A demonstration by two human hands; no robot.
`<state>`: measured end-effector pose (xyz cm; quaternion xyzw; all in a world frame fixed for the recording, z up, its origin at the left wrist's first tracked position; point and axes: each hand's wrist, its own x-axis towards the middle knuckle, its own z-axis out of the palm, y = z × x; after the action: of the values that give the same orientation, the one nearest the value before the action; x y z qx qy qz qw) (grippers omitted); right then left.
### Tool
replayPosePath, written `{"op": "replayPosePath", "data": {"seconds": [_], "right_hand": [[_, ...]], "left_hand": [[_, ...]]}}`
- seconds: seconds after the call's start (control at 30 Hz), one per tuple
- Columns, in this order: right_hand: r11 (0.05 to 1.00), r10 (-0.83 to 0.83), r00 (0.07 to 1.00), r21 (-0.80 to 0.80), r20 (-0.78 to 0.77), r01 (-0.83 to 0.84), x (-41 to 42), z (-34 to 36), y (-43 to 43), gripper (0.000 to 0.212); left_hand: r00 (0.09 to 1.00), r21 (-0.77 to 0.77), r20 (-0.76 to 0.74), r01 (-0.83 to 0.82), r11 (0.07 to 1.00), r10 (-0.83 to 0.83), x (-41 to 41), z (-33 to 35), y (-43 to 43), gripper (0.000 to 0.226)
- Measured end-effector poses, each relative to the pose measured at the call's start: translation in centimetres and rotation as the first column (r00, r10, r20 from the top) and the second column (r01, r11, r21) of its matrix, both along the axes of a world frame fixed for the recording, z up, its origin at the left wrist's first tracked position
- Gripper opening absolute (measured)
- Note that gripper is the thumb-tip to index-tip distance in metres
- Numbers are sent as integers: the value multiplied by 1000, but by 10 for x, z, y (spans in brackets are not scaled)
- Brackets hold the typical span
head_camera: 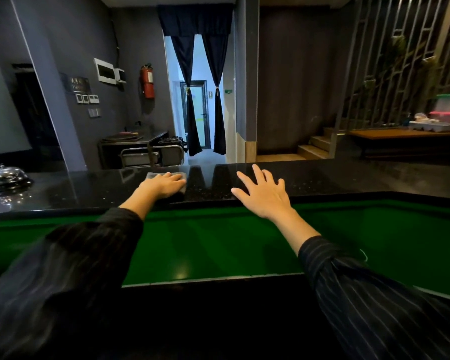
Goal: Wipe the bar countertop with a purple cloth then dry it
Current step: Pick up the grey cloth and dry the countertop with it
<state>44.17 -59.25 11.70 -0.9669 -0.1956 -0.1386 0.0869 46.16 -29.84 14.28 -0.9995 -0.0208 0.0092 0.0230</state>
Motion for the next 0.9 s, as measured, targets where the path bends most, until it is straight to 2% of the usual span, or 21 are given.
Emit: {"op": "replayPosePath", "data": {"seconds": [0.13, 0.2, 0.3, 0.4, 0.53, 0.6, 0.7, 0.8, 0.9], "right_hand": [[999, 4, 996, 34, 88, -7, 4, -5, -1, 71], [1000, 0, 992, 15, 123, -2, 9, -5, -1, 74], [999, -4, 988, 33, 154, -1, 15, -5, -2, 81], [999, -11, 987, 35, 161, 6, 16, -9, -3, 88], [998, 1, 989, 59, 146, -9, 12, -7, -7, 98], [998, 7, 993, 64, 114, -15, 9, -6, -10, 100], [999, -9, 997, 48, 74, 5, 8, -5, -9, 97], [999, -47, 996, 5, 73, 47, 10, -5, -4, 81], [998, -58, 993, 1, 107, 58, 10, -6, 0, 63]], "left_hand": [[998, 13, 11, 69, 998, -69, 57, 0, -75, 59], [987, 31, -17, 160, 987, -159, 75, 4, -121, 60], [981, -16, 3, 194, 981, -194, 82, 6, -164, 58], [966, -76, 18, 258, 963, -258, 68, 6, -181, 50], [908, -123, -16, 414, 902, -419, 40, 6, -160, 54], [920, -158, -14, 385, 909, -392, 31, 6, -126, 53], [970, -115, 27, 242, 963, -241, 20, 4, -71, 50], [991, -98, 22, 133, 986, -131, 17, 1, -59, 54], [991, -81, 12, 132, 988, -131, 20, 0, -81, 60]]}}
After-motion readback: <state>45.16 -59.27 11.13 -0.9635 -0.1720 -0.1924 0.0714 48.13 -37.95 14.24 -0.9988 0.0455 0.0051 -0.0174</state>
